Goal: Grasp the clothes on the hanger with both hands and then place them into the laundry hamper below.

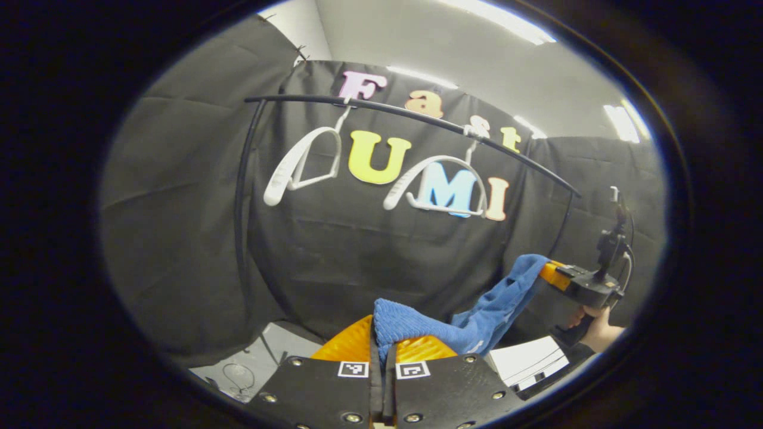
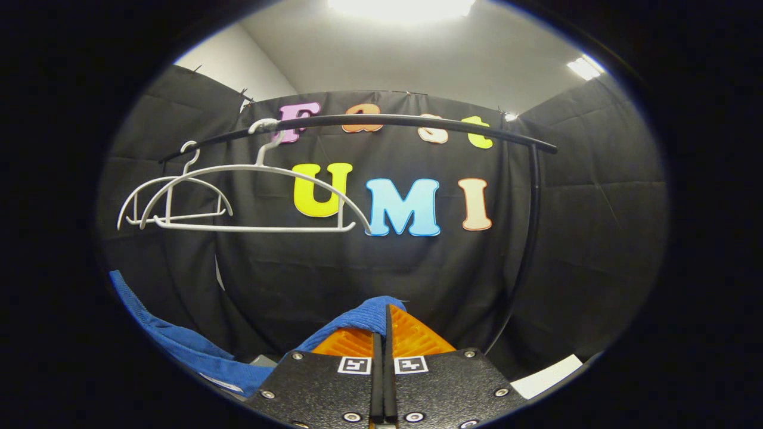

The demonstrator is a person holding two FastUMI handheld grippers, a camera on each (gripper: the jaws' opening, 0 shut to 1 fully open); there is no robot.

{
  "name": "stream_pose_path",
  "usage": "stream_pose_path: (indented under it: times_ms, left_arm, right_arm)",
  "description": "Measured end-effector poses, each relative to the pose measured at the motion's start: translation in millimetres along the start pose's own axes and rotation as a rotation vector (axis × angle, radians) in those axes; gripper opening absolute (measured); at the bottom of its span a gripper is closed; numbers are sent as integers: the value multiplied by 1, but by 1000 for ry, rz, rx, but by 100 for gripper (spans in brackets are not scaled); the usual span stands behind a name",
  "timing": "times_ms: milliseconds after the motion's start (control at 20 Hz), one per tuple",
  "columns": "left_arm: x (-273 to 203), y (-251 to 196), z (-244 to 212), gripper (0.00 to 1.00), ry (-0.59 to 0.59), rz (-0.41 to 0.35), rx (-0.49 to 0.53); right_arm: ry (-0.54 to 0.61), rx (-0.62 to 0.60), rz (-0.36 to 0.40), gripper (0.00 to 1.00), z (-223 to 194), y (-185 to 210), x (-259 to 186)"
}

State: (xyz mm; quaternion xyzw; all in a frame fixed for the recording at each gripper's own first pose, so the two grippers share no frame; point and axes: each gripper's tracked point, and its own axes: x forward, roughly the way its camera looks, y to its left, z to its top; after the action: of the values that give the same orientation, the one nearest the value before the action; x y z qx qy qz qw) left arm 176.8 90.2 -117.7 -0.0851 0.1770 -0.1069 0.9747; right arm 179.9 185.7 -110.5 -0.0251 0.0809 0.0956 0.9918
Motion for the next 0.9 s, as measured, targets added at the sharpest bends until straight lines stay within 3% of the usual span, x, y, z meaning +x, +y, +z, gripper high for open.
stream_pose_path:
  times_ms: [300,500,900]
  left_arm:
    - [-10,-31,-21,2,34,-145,31]
    - [-16,-43,-43,3,52,-181,108]
    - [7,-31,-108,3,140,-128,89]
  right_arm:
    - [38,-20,43,0,-11,46,-49]
    - [97,-28,76,0,-32,75,-77]
    - [267,-14,116,0,-104,94,-103]
